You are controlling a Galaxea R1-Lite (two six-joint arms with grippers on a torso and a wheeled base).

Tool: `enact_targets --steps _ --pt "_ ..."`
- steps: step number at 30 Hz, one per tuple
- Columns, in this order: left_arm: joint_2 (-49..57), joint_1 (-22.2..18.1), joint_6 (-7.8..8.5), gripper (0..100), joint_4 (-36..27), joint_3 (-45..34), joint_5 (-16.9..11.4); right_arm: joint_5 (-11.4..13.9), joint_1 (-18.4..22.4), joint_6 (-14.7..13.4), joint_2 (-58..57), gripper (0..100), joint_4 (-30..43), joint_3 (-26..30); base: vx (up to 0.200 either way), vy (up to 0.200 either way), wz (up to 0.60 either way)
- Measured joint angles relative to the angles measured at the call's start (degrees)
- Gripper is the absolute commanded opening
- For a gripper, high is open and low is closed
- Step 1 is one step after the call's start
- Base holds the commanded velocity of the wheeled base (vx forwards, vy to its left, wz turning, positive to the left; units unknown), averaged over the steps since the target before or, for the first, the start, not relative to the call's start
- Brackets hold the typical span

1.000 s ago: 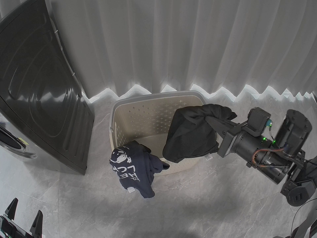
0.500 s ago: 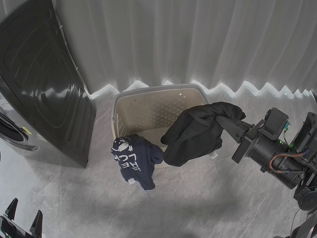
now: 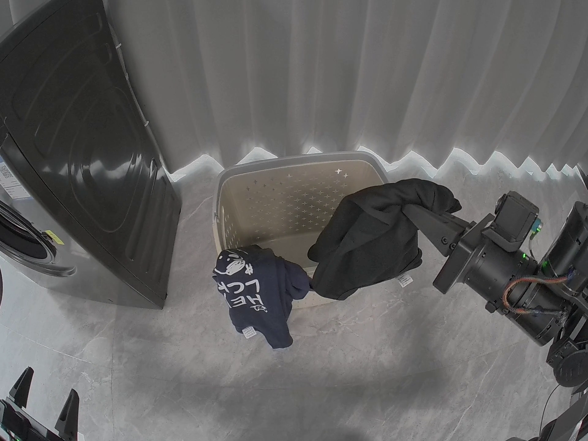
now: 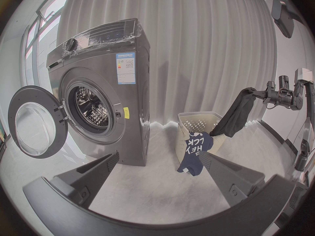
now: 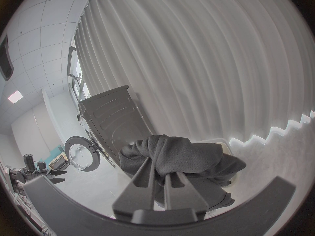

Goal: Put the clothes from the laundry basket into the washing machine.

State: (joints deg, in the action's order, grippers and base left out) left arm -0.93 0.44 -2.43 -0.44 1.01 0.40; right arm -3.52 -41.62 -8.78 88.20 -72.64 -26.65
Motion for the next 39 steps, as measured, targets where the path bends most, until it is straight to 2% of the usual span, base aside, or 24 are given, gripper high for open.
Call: enact_targets --steps 39 --pt "0.0 0.0 -0.26 100 0.0 0.0 0.0 -0.1 -0.6 -0.2 0.1 0 -0.9 -0.6 0.0 0.2 0.0"
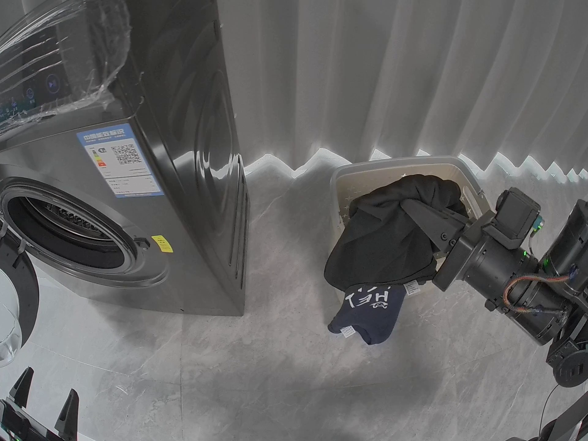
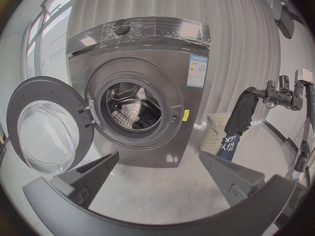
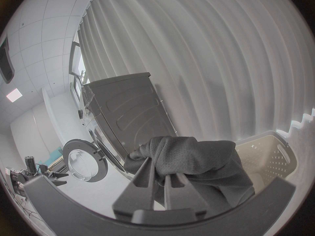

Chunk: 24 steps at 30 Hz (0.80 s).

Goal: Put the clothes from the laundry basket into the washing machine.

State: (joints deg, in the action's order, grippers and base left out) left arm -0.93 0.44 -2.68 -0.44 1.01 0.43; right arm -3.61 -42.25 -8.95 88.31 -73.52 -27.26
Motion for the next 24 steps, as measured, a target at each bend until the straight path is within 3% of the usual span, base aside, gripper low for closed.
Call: enact_targets --steps 8,14,24 --pt "0.0 0.0 -0.02 100 0.0 0.0 0.0 0.0 0.0 0.0 0.0 0 0.0 0.0 0.0 0.2 0.0" --pt "0.0 0.0 0.01 100 0.0 0.0 0.0 0.0 0.0 -0.1 0.0 0 0.0 0.0 0.0 0.0 0.0" --pt "0.0 0.0 0.09 100 0.0 0.0 0.0 0.0 0.0 -0.2 0.2 0 0.0 0.0 -0.2 0.0 0.0"
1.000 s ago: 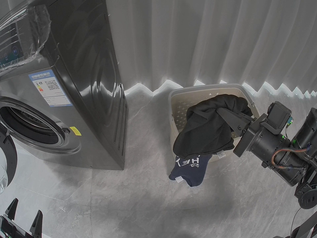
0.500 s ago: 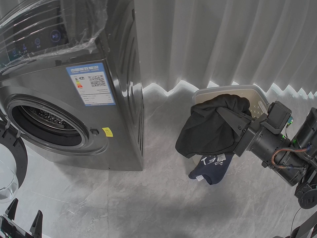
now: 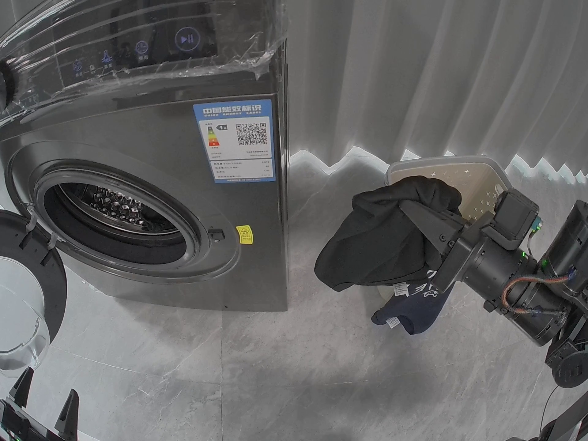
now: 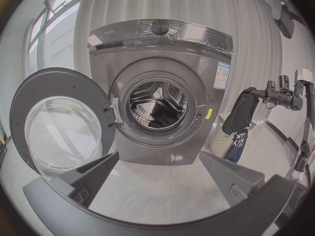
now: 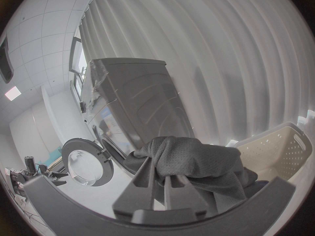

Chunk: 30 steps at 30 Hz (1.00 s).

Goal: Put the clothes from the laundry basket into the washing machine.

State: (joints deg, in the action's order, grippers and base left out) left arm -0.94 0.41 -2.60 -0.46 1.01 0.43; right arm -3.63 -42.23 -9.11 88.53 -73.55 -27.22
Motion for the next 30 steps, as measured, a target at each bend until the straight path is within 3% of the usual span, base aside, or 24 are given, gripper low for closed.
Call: enact_targets --steps 5,14,30 --pt "0.0 0.0 -0.02 100 0.0 0.0 0.0 0.0 0.0 0.0 0.1 0 0.0 0.1 -0.2 0.0 0.0" --pt "0.0 0.0 0.0 100 0.0 0.0 -0.1 -0.1 0.1 0.0 0.2 0 0.0 0.1 0.0 0.0 0.0" --pt "0.0 0.0 -0.02 100 0.0 0.0 0.0 -0.1 0.5 -0.1 0.2 0 0.0 0.2 0.0 0.2 0.0"
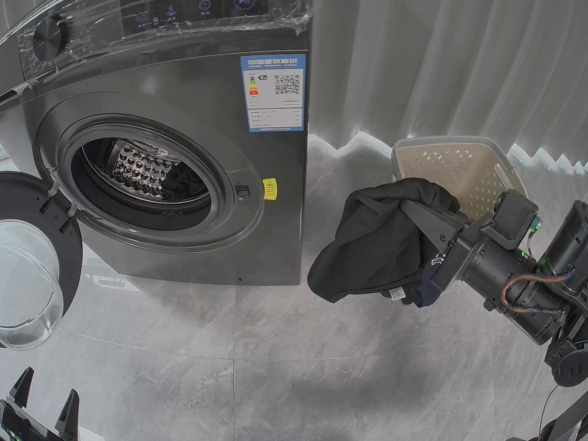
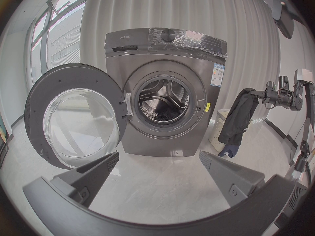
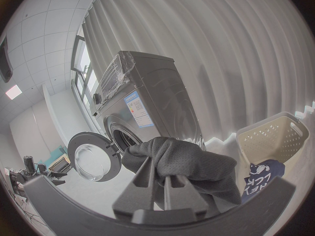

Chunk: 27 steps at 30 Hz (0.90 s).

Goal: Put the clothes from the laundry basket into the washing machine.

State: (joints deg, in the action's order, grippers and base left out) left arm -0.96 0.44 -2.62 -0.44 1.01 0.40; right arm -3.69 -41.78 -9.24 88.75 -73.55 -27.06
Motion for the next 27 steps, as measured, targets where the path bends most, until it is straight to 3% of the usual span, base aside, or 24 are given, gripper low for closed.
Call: enact_targets --steps 5,11,19,27 --pt "0.0 0.0 -0.02 100 0.0 0.0 0.0 0.0 0.1 0.0 0.0 0 0.0 0.0 0.0 0.2 0.0" --pt "0.0 0.0 0.0 100 0.0 0.0 0.0 0.0 0.3 0.0 0.0 0 0.0 0.0 0.0 0.0 0.0" --pt "0.0 0.0 0.0 100 0.0 0.0 0.0 0.0 0.4 0.0 0.0 0 0.0 0.0 -0.2 0.0 0.0" --pt "0.0 0.0 0.0 100 0.0 0.0 0.0 0.0 0.4 0.0 0.1 0 0.0 0.1 0.0 0.0 0.0"
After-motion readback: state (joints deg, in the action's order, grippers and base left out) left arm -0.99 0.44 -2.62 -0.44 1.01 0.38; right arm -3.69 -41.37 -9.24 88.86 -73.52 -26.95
